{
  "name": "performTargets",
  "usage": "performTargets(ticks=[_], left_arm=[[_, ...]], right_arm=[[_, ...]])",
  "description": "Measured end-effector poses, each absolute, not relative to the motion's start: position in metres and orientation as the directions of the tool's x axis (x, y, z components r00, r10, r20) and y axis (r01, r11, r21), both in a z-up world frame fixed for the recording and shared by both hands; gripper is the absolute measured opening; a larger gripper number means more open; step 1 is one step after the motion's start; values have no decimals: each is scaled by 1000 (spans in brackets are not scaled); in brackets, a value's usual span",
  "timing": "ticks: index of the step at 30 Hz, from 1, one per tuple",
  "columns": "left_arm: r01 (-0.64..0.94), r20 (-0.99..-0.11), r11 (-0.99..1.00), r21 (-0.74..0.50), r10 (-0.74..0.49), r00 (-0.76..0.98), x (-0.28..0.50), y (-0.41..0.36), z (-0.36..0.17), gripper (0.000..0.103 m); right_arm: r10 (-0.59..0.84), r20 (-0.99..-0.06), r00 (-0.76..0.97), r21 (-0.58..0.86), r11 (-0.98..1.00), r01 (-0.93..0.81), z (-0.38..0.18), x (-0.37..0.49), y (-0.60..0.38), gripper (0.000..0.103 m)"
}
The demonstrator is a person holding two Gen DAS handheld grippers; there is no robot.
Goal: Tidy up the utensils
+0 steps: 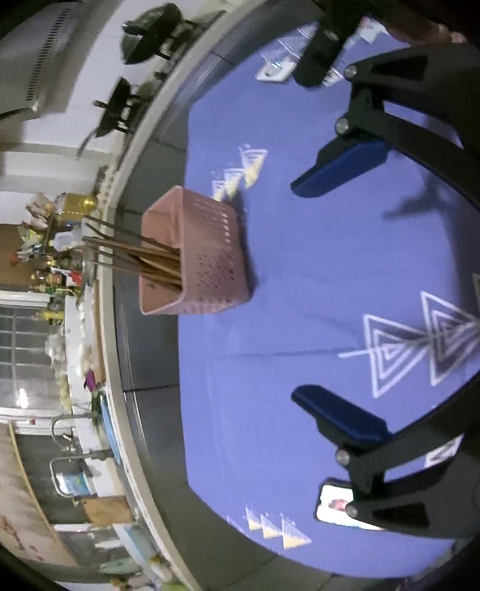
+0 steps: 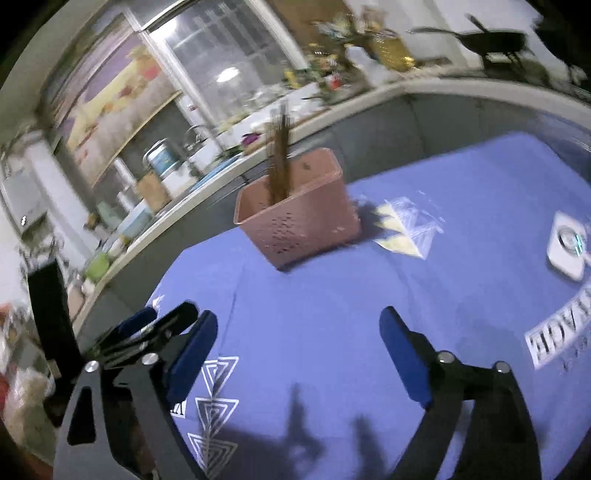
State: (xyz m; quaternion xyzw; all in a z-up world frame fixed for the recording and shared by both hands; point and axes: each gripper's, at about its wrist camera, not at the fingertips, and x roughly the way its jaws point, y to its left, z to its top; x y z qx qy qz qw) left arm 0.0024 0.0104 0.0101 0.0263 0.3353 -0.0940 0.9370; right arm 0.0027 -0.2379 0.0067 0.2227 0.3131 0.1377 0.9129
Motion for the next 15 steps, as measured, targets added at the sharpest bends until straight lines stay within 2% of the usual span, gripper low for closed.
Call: performTargets(ticks=[5,15], left_arm=[[155,-654,988,1,-117,748,-13,12,7,97],[126,-670,992,30,-73,739,-27,8,12,97]], right_arm=[[409,-506,759,542,836,-88,4,-7,-248,90],[456,-513,727,542,829,-137,6,-15,-232,90]])
